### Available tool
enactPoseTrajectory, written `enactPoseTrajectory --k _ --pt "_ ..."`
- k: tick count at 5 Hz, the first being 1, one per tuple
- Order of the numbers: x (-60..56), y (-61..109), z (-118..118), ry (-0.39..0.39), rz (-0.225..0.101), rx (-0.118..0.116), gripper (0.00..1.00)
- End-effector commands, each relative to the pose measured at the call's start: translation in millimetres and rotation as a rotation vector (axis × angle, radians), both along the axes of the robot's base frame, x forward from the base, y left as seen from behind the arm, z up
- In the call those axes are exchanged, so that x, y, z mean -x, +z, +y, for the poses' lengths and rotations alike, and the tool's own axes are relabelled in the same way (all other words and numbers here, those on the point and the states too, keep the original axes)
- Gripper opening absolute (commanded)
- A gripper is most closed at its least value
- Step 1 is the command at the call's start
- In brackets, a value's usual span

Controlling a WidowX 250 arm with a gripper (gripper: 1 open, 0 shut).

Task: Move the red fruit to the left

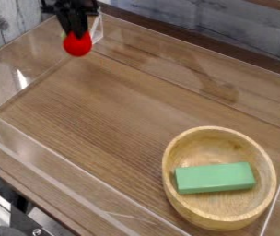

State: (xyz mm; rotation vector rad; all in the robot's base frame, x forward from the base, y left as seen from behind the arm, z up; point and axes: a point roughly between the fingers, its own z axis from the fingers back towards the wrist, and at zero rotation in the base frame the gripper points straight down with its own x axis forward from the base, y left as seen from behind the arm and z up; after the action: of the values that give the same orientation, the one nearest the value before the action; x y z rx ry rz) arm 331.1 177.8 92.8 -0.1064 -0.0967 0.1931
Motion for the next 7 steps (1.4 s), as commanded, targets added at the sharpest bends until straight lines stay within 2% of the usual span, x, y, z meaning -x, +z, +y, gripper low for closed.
enactPoseTrajectory --k 1,2,3,4,5,6,7 --pt "-17.5 12.7 19.7 0.051 -0.063 -0.054 0.00" --pt "-15.7 -6.9 19.3 0.051 -0.053 -0.057 0.00" --pt "-12.4 -23.4 18.0 0.050 -0.044 -0.057 1.00" --pt "-14.4 -33.9 20.7 -0.014 -0.044 -0.062 1.00" --pt "-15.0 -43.9 20.5 -0.072 -0.043 -0.059 0.00" --pt "-14.3 -39.4 16.6 0.023 -0.048 -0.050 0.00" --pt "-15.2 -42.2 14.3 0.114 -0.043 -0.045 1.00"
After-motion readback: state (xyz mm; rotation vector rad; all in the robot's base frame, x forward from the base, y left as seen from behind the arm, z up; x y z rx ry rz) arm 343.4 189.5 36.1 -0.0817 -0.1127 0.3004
